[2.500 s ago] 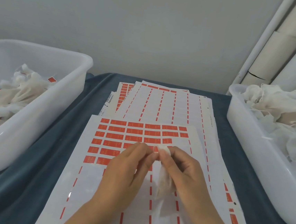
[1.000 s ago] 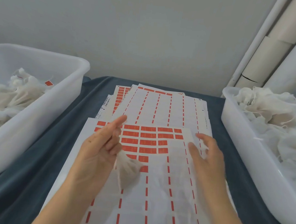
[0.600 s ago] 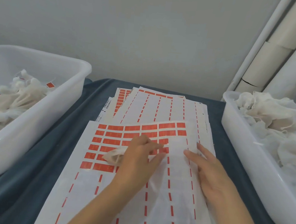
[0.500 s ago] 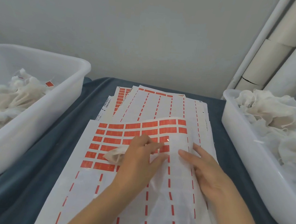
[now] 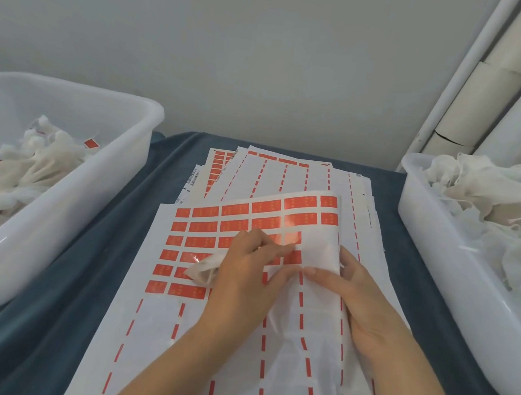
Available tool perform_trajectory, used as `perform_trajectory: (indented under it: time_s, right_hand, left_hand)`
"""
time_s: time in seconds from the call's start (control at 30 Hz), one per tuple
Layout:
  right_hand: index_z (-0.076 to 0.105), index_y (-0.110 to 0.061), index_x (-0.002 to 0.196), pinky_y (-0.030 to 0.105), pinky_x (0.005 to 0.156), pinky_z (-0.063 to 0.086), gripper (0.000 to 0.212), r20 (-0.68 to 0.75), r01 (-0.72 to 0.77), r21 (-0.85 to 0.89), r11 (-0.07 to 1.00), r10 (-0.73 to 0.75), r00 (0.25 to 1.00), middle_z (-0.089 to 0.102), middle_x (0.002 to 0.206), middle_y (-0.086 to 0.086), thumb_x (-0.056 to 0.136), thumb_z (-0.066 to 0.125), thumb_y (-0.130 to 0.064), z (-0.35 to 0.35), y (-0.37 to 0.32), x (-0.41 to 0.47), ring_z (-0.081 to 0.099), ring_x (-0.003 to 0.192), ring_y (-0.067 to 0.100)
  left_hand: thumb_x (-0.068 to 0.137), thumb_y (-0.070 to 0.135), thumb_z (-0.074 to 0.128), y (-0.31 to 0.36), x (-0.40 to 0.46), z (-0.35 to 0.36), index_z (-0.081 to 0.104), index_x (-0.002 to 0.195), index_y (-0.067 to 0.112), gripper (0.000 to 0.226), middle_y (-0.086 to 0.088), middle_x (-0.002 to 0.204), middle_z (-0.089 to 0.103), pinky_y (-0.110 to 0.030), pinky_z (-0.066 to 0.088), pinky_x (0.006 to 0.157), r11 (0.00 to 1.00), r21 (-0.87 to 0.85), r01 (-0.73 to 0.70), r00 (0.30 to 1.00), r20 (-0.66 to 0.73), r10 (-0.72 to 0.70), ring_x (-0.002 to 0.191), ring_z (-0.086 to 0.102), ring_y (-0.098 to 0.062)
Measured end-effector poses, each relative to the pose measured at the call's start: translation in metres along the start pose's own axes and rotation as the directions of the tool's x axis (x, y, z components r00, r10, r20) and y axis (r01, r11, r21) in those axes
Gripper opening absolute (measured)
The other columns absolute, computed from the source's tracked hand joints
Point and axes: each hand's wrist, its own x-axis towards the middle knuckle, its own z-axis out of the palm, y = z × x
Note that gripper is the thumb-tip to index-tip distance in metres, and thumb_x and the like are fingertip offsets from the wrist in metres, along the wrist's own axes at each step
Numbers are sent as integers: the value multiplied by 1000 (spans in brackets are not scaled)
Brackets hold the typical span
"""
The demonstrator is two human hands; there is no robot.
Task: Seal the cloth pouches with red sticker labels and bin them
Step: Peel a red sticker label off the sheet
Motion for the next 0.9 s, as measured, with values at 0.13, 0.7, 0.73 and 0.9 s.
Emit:
perform_trajectory:
  time_s: [0.13, 0.7, 0.73, 0.9]
  right_hand:
    - [51, -41, 113, 41, 74, 59, 47, -6, 53, -5, 999, -53, 999, 71, 95, -10, 72, 72, -34, 2, 1, 0, 71, 83, 17]
    - [49, -42, 117, 44, 76, 58, 61, 29, 79, 25, 997, -80, 996, 71, 101, -10, 61, 74, -37, 3, -2, -3, 70, 88, 18]
    - [49, -42, 117, 45, 76, 58, 62, 32, 77, 28, 997, -78, 996, 71, 101, -9, 61, 75, -37, 3, -2, -4, 70, 88, 19]
    - [48, -46, 112, 44, 74, 58, 63, 2, 55, 6, 998, -55, 998, 71, 96, -11, 57, 77, -40, 0, -2, -3, 71, 84, 17]
  left_hand:
    - [80, 32, 66, 2, -1, -2, 67, 111, 24, 32, 19, 98, 45, -4, 33, 80, 998, 8, -59, 998, -11, 59, 92, 40, -1]
    - [79, 27, 69, 5, -1, -8, 72, 97, 24, 19, 34, 84, 40, -7, 38, 76, 998, -62, -27, 998, -50, 24, 85, 48, 1]
    - [79, 26, 69, 5, -1, -8, 71, 93, 24, 15, 34, 84, 41, -7, 38, 76, 997, -73, -13, 998, -55, 9, 85, 49, 1]
    - [78, 29, 69, 3, 0, -9, 58, 78, 37, 14, 30, 82, 44, 3, 37, 71, 991, -112, 73, 994, -77, -82, 91, 44, 11]
